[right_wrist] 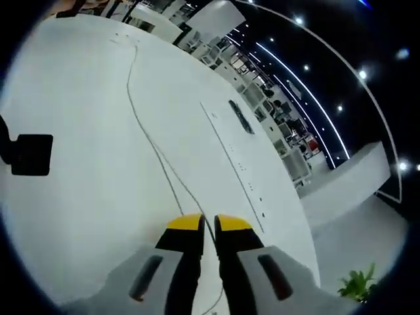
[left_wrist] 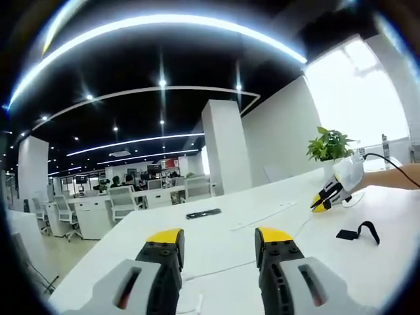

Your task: Peel open the Velcro strap on the desktop, arrange the wired earphones neatly onto it, and close the Velcro strap to secure them.

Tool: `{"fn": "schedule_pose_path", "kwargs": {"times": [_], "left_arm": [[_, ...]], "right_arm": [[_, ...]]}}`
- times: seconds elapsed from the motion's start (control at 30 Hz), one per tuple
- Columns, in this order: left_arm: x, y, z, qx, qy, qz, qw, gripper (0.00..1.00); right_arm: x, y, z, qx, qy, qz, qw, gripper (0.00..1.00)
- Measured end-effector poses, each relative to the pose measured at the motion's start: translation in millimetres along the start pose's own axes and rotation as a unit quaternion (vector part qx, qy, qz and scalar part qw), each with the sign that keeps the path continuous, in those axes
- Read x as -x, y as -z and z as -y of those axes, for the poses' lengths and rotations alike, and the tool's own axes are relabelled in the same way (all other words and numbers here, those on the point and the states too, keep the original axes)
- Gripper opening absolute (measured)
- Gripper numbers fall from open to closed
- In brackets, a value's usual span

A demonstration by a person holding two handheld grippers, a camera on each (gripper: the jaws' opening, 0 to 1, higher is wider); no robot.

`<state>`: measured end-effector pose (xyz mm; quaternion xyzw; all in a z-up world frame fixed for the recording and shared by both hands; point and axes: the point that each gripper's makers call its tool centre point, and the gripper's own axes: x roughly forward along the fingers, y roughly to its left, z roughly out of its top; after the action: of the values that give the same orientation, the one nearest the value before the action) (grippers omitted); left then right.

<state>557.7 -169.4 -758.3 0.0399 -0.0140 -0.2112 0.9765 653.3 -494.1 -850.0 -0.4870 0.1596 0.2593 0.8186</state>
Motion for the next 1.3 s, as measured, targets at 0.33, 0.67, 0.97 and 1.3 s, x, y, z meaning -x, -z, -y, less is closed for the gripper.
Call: {"fn": "schedule_pose_path", "kwargs": {"times": [0.33, 0.67, 0.97, 1.3], "left_arm": [[-1, -0.8, -1.9, -0.002, 0.0, -0.001, 1.0, 0.47], [-1, 0.5, 1.0, -0.003, 0.002, -0.002, 1.0, 0.47], [-2, 1.8, 3.2, -0.004, 0.005, -0.006, 1.0, 0.47], [-4, 6.8, 10.1, -0.011, 0.014, -0.013, 0.9998, 0.47]], "right_arm": [[-1, 2.8, -1, 0.003, -0.002, -0.005, 1.0, 0.07], [0, 4.7, -1, 0.001, -0.001, -0.007, 1.0, 0.05], [10, 5.6, 1, -0.011, 0.005, 0.0, 0.9999, 0.04], [33, -2.1, -1, -0.035, 0.022, 0.03, 0.9987, 0.04]]}}
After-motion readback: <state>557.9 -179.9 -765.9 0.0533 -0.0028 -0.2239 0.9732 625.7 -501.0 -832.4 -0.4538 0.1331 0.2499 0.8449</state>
